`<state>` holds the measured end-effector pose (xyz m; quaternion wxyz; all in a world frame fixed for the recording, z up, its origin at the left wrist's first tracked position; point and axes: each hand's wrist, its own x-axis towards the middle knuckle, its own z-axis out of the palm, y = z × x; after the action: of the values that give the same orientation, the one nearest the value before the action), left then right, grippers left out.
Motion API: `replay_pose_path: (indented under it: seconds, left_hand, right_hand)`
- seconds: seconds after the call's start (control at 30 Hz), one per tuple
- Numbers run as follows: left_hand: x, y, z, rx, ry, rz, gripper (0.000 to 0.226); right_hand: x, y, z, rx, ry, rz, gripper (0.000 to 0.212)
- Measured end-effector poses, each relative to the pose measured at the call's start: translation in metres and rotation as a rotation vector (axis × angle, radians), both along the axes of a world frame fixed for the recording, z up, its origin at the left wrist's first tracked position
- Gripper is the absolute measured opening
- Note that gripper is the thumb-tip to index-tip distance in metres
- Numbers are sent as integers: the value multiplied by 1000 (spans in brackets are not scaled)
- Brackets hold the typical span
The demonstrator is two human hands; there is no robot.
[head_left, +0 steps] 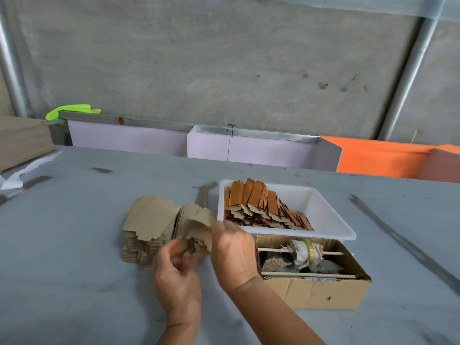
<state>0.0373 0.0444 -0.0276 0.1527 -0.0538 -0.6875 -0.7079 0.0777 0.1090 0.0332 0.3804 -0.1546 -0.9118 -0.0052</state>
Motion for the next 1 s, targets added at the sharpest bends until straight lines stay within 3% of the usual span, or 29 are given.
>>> replay_pose_path:
  seconds: [0.17,0.33,0.43,0.53,0.7,0.77,0.83,0.9,1.0]
  left_hand:
    - [-3,-2,16,-71,41,-100,47]
    - [5,2,40,-19,8,-275,62]
    - [14,3,48,111,-112,-410,56]
    - [23,5,51,194,-208,-434,46]
    - [39,10,52,202,-304,-547,17]
    - [46,10,47,185,-283,-586,16]
    - [54,11,39,180,-247,-641,16]
    - [63,11,33,170,-203,-704,16]
    - [68,10,27,123,-106,-751,20]
  right_hand:
    - [25,19,18,-295,202,-20,18]
    - [62,37,25,-916,273,76,19]
    - [84,46,21,-1258,331,69,21]
    - [108,53,17,-1413,327,36,15]
    - [143,61,8,-1492,297,13,13]
    - [154,62,6,-1481,292,17,7]
    - [165,66,6,-1447,313,69,23]
    - [173,67,6,-1364,309,118,41]
    - [184,72,1,-1086,214,62,36]
